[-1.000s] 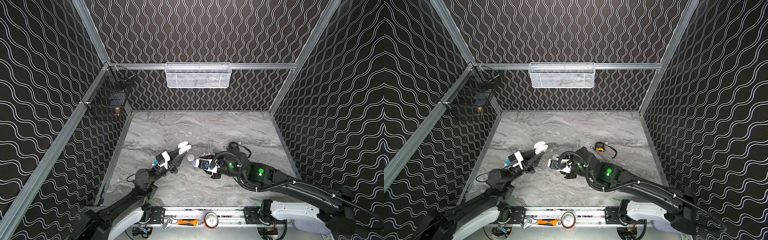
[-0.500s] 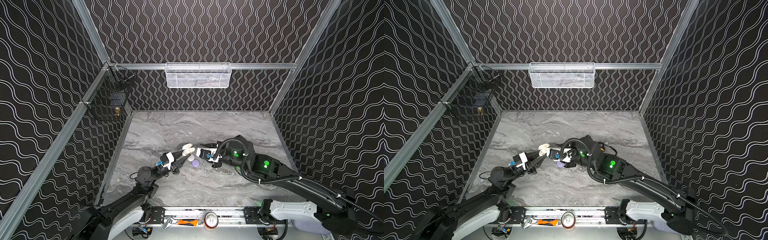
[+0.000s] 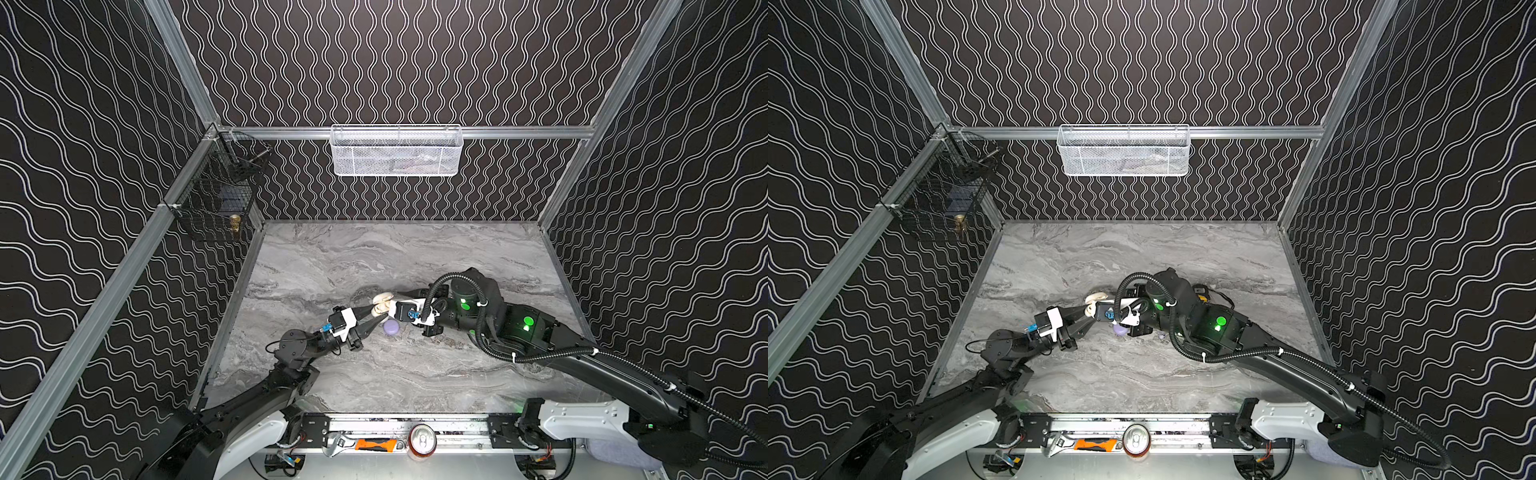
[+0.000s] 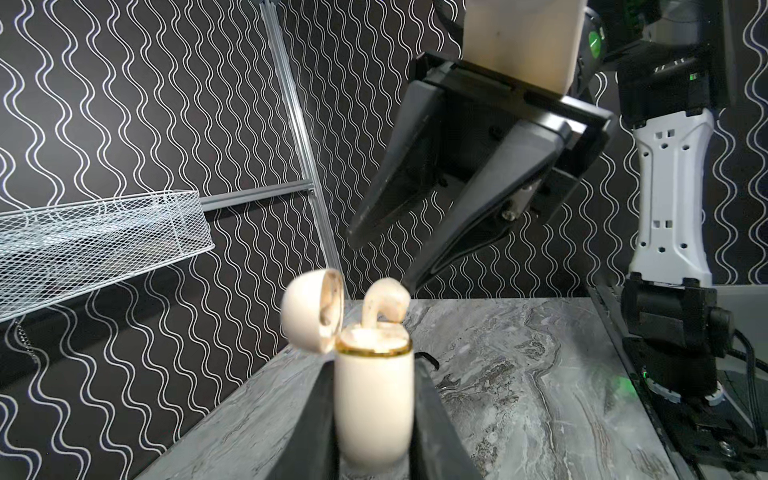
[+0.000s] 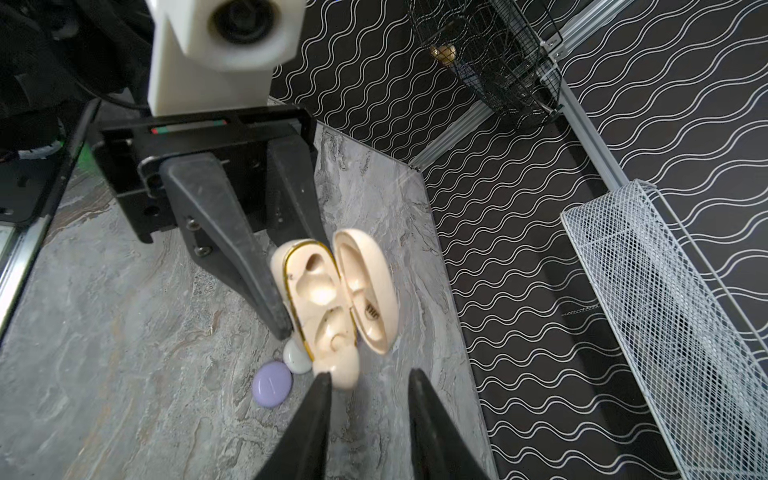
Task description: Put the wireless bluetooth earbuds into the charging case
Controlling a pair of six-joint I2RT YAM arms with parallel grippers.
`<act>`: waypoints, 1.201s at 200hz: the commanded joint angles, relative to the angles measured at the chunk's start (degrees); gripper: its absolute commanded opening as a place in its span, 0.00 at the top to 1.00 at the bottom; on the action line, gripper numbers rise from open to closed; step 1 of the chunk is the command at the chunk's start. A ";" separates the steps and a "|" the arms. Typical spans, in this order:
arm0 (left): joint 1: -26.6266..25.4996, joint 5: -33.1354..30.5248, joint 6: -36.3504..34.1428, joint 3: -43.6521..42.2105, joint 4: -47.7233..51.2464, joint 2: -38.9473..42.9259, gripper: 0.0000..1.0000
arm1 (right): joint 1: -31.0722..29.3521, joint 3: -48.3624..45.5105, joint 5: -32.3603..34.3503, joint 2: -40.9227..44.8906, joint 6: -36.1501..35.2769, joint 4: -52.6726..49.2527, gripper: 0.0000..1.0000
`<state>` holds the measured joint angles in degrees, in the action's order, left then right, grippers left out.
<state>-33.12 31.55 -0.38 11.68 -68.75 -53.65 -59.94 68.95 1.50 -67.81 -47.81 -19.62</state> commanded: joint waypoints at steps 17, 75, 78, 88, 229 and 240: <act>-0.40 1.01 -1.61 0.75 0.27 0.68 1.00 | 0.00 1.69 -1.38 -2.14 -1.06 -1.48 0.69; -0.64 1.15 -1.62 0.53 -0.53 0.49 1.00 | -0.02 0.20 -1.25 -1.47 0.04 1.59 0.79; -0.66 1.17 -1.64 0.53 -0.58 0.51 1.00 | -0.05 0.10 -1.24 -1.41 0.03 1.66 0.79; -0.69 1.01 -1.63 0.53 -0.37 0.73 1.00 | -0.04 -0.02 -1.36 -1.07 0.20 1.69 0.79; -0.71 1.34 -1.50 0.80 -0.93 -0.97 1.00 | -0.50 -5.97 3.77 1.59 -5.71 3.65 0.69; -0.71 1.45 -1.38 0.80 -1.05 -1.11 1.00 | -0.49 -4.94 3.92 0.42 -5.31 3.25 0.69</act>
<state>-33.80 32.12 -1.65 12.05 -67.57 -54.50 -60.31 62.06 3.86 -65.65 -52.07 -16.49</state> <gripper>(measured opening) 0.230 0.308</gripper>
